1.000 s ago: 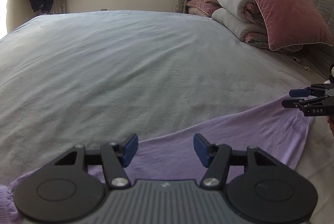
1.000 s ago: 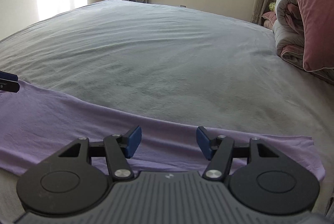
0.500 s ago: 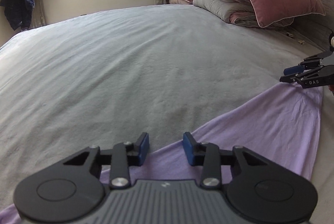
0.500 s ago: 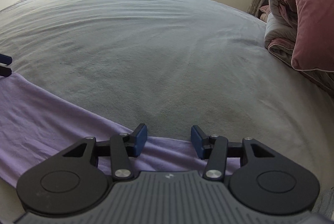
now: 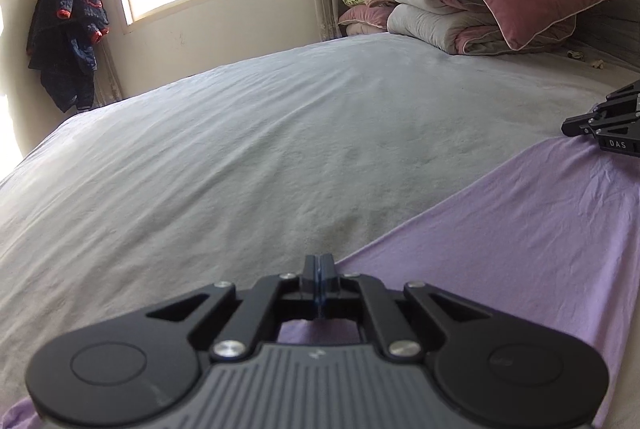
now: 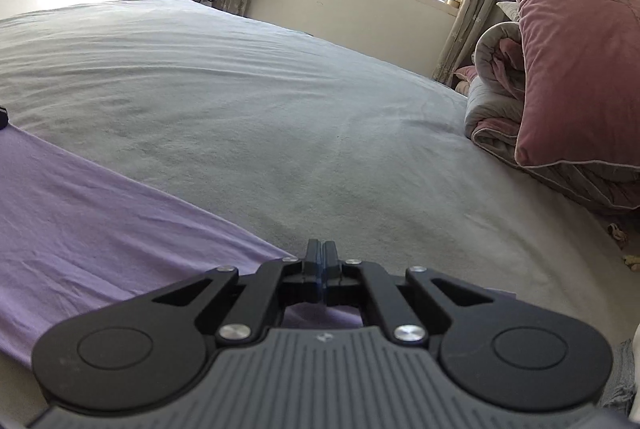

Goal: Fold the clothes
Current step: 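Pinch the garment edge with the right gripper and straighten it into a strip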

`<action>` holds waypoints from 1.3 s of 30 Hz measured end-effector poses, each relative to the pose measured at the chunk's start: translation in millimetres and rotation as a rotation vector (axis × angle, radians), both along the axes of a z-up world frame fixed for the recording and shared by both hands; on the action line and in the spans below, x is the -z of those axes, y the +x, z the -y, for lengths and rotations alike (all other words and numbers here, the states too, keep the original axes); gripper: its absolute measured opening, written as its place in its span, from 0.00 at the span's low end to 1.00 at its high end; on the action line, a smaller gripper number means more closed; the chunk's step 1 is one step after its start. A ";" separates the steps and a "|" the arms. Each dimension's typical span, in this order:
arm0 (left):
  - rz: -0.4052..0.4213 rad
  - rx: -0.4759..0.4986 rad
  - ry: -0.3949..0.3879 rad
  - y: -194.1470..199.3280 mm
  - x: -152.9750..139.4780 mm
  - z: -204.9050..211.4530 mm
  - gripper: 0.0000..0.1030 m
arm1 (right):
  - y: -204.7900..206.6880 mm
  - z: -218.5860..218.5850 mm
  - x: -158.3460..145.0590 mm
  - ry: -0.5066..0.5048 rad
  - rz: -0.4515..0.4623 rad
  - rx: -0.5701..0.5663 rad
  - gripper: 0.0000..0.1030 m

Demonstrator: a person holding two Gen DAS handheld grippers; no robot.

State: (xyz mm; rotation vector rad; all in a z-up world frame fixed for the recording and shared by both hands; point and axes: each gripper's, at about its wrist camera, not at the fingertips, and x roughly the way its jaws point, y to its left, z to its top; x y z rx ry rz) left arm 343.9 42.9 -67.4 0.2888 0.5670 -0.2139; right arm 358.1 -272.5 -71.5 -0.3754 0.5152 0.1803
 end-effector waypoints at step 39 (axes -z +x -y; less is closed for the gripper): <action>-0.157 0.392 -0.184 -49.9 4.4 125.7 0.76 | 31.3 70.5 -17.4 0.205 -0.205 0.006 0.01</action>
